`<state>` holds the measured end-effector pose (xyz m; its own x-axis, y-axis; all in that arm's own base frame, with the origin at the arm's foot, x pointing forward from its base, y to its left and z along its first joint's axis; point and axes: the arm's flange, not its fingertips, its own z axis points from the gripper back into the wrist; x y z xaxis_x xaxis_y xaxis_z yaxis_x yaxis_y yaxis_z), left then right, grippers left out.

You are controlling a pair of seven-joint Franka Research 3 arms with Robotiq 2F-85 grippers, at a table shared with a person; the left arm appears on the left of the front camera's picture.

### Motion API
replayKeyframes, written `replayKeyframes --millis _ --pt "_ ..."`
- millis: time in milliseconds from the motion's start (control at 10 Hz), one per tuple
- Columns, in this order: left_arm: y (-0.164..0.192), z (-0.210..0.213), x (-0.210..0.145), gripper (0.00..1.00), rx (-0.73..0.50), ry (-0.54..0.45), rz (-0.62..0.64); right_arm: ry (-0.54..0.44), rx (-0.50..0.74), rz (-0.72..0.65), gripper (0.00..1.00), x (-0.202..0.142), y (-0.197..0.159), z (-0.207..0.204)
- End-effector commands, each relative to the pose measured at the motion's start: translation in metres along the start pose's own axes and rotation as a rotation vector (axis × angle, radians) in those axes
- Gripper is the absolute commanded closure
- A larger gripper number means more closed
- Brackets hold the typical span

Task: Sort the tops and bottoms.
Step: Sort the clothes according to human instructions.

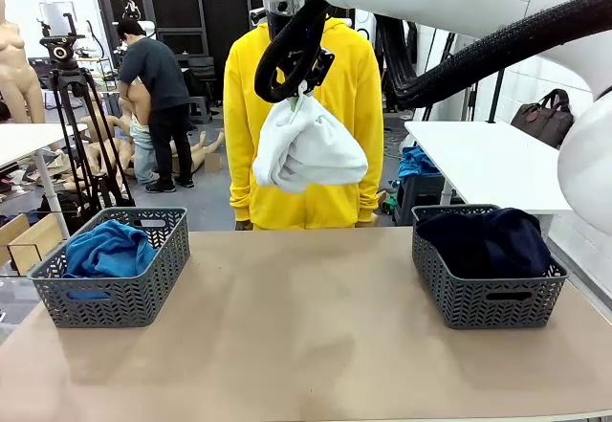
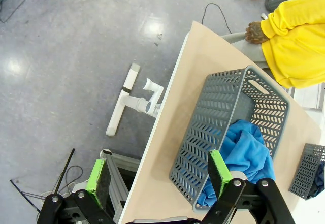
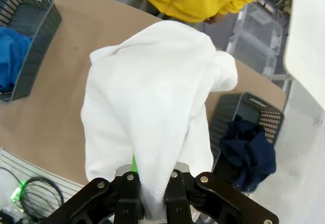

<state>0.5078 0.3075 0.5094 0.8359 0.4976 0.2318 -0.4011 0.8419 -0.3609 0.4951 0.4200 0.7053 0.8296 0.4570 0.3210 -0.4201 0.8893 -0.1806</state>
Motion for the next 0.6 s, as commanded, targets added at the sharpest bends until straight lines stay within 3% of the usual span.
replayKeyframes --millis 0,500 --pt "-0.0009 0.0004 -0.0014 0.0 0.012 -0.007 0.016 -0.002 -0.001 -0.003 1.0 0.0004 -0.0016 0.001" --pt "-0.0009 0.0004 -0.0014 0.0 0.012 -0.007 0.016 -0.002 -0.001 -0.003 1.0 0.0004 -0.0016 0.001"
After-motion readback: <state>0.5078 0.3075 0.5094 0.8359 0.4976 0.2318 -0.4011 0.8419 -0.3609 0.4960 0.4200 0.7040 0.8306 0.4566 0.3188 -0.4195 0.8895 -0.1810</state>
